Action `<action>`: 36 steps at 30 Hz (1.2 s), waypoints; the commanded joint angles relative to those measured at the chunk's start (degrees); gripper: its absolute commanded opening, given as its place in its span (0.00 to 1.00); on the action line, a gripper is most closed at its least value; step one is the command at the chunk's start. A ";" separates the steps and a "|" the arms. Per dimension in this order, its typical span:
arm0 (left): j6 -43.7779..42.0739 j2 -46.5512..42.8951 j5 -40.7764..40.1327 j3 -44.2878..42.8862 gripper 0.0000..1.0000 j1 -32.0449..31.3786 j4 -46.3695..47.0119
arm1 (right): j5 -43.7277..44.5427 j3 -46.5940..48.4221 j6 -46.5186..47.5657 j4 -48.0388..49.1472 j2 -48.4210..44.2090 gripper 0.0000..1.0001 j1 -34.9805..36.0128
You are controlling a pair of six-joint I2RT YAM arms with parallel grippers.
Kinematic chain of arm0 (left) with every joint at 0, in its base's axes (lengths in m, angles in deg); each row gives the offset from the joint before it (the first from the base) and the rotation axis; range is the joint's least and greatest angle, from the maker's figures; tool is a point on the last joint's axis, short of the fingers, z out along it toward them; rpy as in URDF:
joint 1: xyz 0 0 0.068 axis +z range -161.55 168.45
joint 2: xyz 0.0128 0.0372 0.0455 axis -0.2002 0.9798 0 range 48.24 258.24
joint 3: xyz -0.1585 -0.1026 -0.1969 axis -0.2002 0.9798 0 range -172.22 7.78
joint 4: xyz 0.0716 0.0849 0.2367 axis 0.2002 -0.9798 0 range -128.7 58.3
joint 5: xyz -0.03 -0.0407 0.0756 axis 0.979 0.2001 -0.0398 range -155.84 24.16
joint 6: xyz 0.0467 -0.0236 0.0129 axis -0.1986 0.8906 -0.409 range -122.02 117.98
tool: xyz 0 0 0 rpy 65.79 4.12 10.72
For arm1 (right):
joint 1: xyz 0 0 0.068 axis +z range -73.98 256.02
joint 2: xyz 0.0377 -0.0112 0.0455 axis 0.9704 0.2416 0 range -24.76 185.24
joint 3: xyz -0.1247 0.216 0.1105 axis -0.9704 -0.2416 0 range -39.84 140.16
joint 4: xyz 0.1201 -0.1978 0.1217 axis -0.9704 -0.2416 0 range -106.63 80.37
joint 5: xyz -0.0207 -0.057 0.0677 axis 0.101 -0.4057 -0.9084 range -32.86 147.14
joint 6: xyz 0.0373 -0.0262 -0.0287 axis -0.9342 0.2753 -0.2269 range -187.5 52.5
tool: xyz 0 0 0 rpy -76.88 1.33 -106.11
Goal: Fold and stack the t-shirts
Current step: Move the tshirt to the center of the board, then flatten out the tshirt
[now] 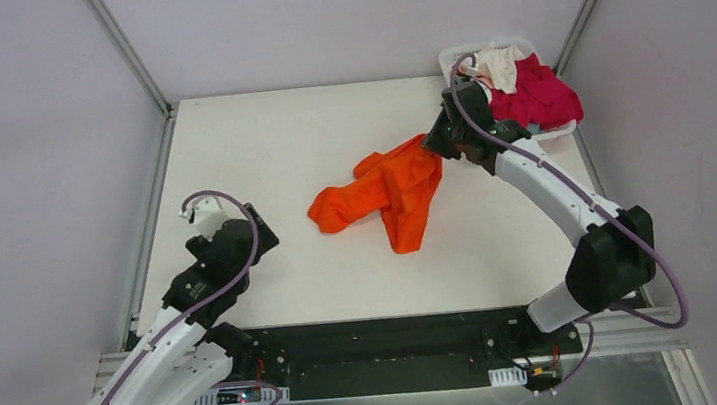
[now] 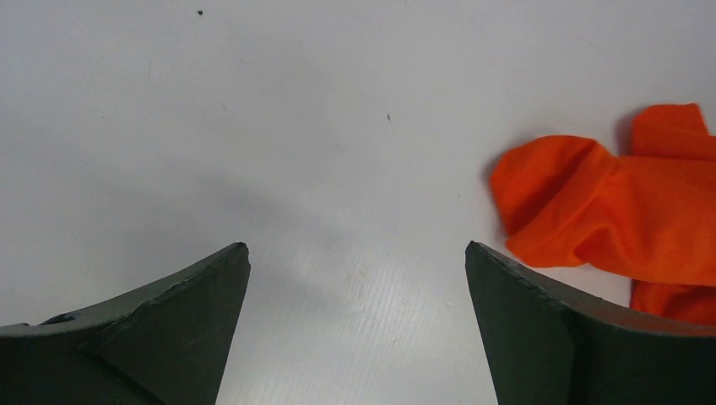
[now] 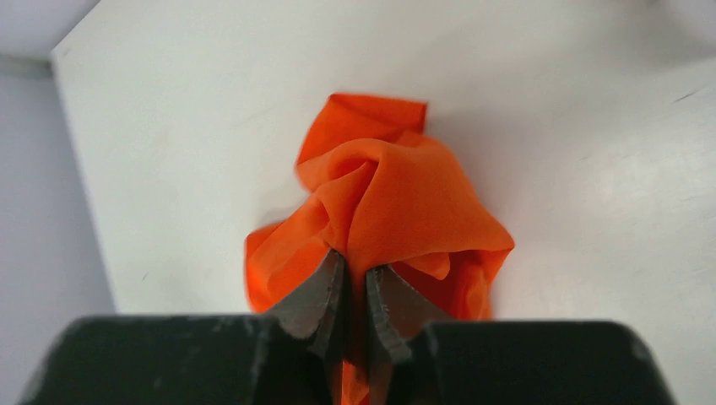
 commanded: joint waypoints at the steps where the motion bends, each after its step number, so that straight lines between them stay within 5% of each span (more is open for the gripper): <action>1: 2.96 6.77 2.22 -2.08 0.99 0.45 1.25 | 12.42 1.04 3.59 1.85 6.13 0.29 -4.03; 5: 2.82 15.71 9.25 -2.93 0.99 1.79 7.16 | 17.11 2.94 4.44 -0.68 6.66 0.89 -5.04; 6: 2.58 18.03 11.92 -3.48 0.99 3.03 8.50 | 19.25 3.42 4.28 -1.94 5.31 0.98 -5.02; 14: -2.05 33.15 33.98 -7.14 0.99 11.39 23.42 | 30.44 -11.33 2.46 -9.67 -19.21 0.99 -4.93; 21: -2.94 51.06 43.09 -14.45 0.99 11.39 28.32 | -5.75 -35.34 1.23 0.43 -37.83 0.99 -4.97; 25: -2.95 60.24 46.56 -19.24 0.93 11.39 29.76 | -10.95 -39.87 -3.31 4.37 -35.33 0.99 -3.57; 36: -2.36 70.75 53.66 -22.74 0.60 11.32 33.34 | 2.14 -41.37 -8.61 11.07 -19.85 0.99 9.76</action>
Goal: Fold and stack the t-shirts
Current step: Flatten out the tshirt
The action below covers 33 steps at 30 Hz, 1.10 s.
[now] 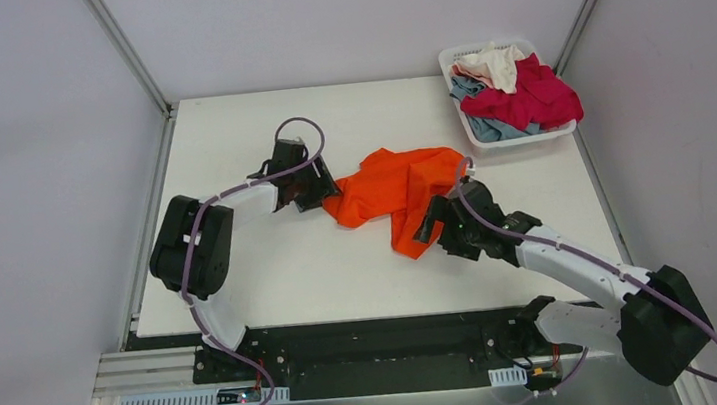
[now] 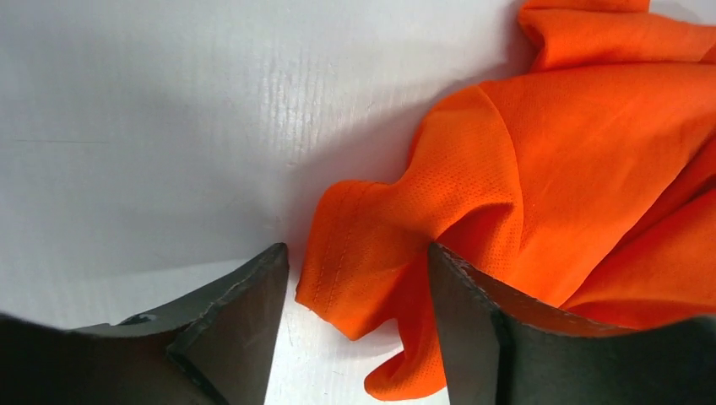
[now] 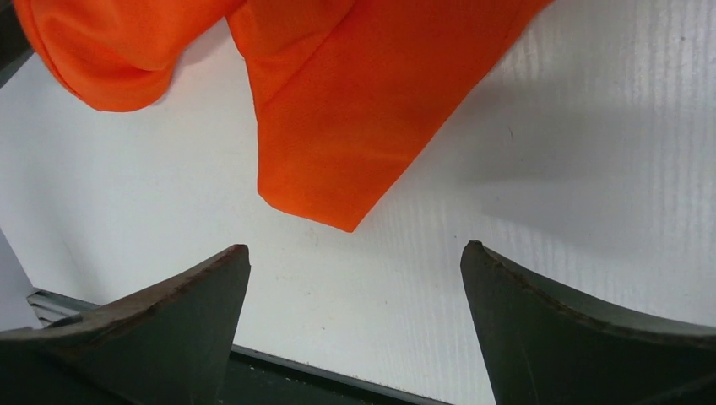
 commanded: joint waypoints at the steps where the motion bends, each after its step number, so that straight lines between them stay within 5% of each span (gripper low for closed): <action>1: 0.13 2.37 5.79 1.62 0.56 0.05 1.91 | 7.34 -0.09 -4.63 4.64 3.73 0.99 3.58; 3: 0.39 2.38 7.55 3.22 0.43 0.00 4.04 | 10.39 0.10 -5.46 5.44 5.21 0.98 5.81; 6: 1.39 2.25 9.77 5.37 0.00 -0.02 6.75 | 14.33 1.11 -5.94 4.99 7.14 0.97 8.80; 17: 2.65 -7.60 4.07 14.57 0.00 -0.81 6.82 | 22.26 4.98 -8.97 5.56 18.94 0.82 15.79; 23: 2.49 -13.35 -0.01 17.63 0.00 -1.01 4.71 | 29.11 6.88 -11.72 3.36 23.10 0.47 15.79; 25: 2.32 -14.91 -1.52 18.06 0.00 -1.01 3.97 | 31.57 6.94 -11.95 1.38 22.14 0.23 15.84; 28: 1.17 -18.20 -3.86 17.35 0.00 -1.01 1.48 | 36.66 7.33 -11.64 -2.97 18.63 0.00 15.56; 33: 1.04 -26.68 -7.71 16.18 0.00 -1.12 1.03 | 43.65 7.97 -6.92 -5.29 7.30 0.00 13.97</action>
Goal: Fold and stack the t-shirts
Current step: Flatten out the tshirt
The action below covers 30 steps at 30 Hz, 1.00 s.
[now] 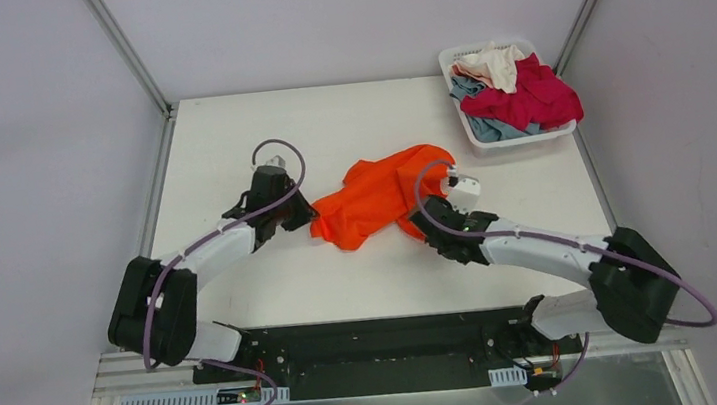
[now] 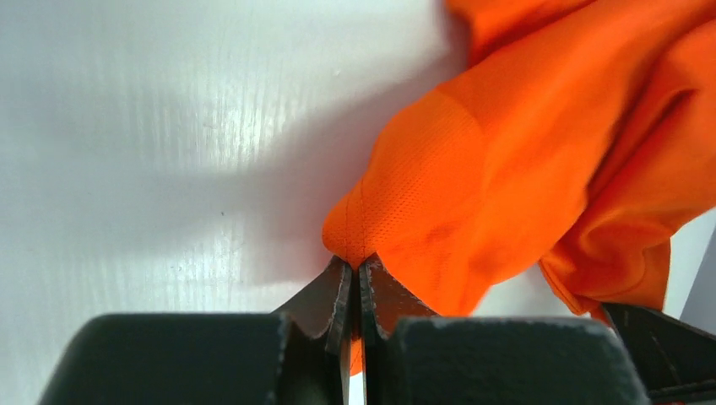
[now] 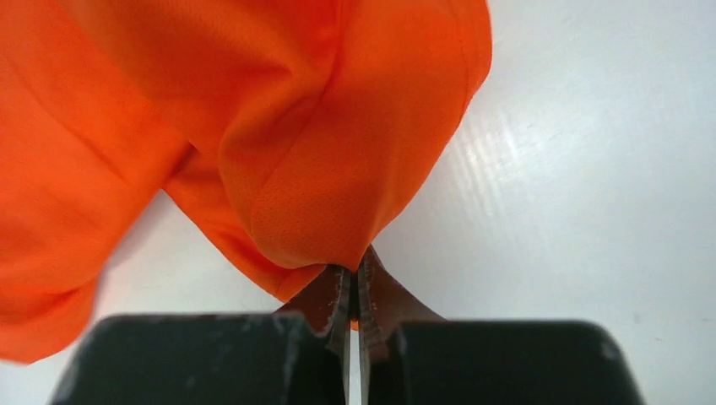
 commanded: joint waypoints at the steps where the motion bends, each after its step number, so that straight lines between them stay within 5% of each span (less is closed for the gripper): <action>1: -0.70 -9.05 -5.62 -2.18 0.00 -0.62 -0.83 | 10.83 1.15 4.03 -2.54 -12.96 0.00 -1.97; 9: -5.39 -19.89 -11.36 -10.74 0.00 -1.12 -4.49 | 6.93 4.60 17.56 6.15 -29.97 0.00 -11.10; 19: -13.37 -31.70 -16.93 -23.63 0.00 -1.12 -12.22 | 6.05 26.76 36.27 3.96 -31.63 0.00 -11.94; 30: -16.91 -38.43 -10.20 -38.98 0.00 -1.16 -15.51 | -13.70 47.21 37.90 -5.75 -31.33 0.00 -12.01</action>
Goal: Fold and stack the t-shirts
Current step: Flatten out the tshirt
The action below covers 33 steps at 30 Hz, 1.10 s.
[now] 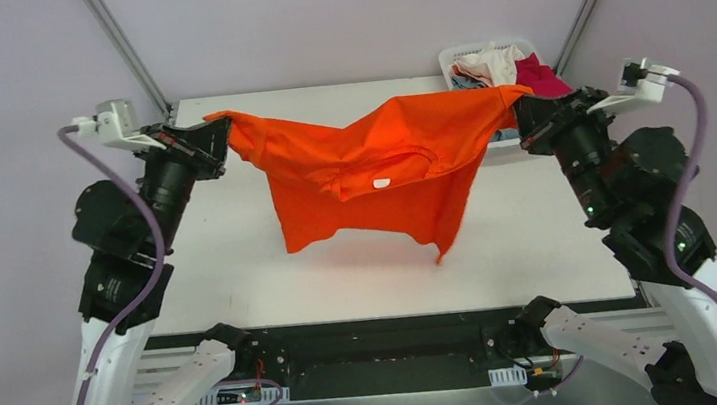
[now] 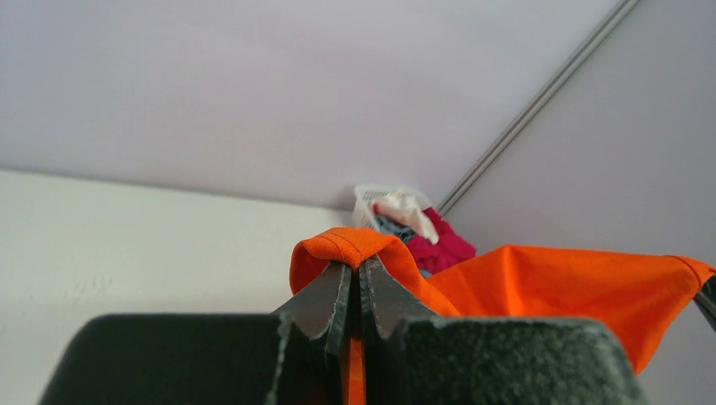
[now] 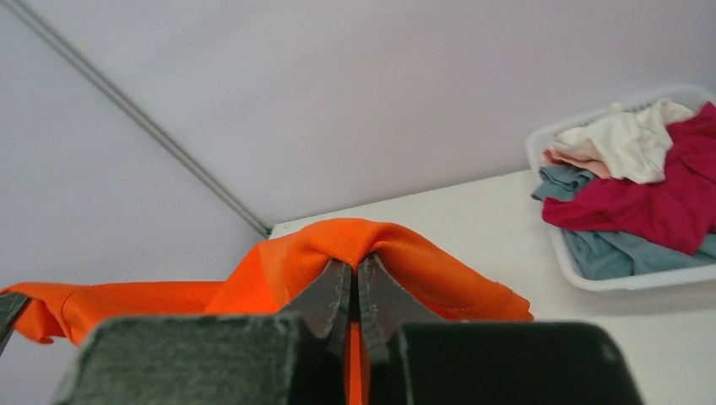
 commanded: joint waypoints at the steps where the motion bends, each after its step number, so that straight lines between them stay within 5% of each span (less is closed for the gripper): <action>1: -2.94 0.04 3.99 -7.53 0.00 -0.35 -0.33 | -8.62 8.25 2.40 -3.74 1.02 0.00 -0.20; 6: -3.84 3.78 4.65 -12.18 0.00 -0.36 -1.08 | -6.64 13.31 3.86 -4.54 6.06 0.00 -0.15; 16: -10.41 23.76 -10.52 -25.73 0.00 0.64 -4.49 | 0.60 15.39 8.25 7.93 24.88 0.00 -3.33; 27: -8.74 44.44 -0.85 -56.96 0.00 14.39 -15.28 | -9.70 53.01 3.77 2.45 53.66 0.00 -10.00; 33: -7.26 38.72 0.14 -45.09 0.00 16.00 -15.76 | -12.08 39.29 2.70 2.48 46.55 0.00 -10.80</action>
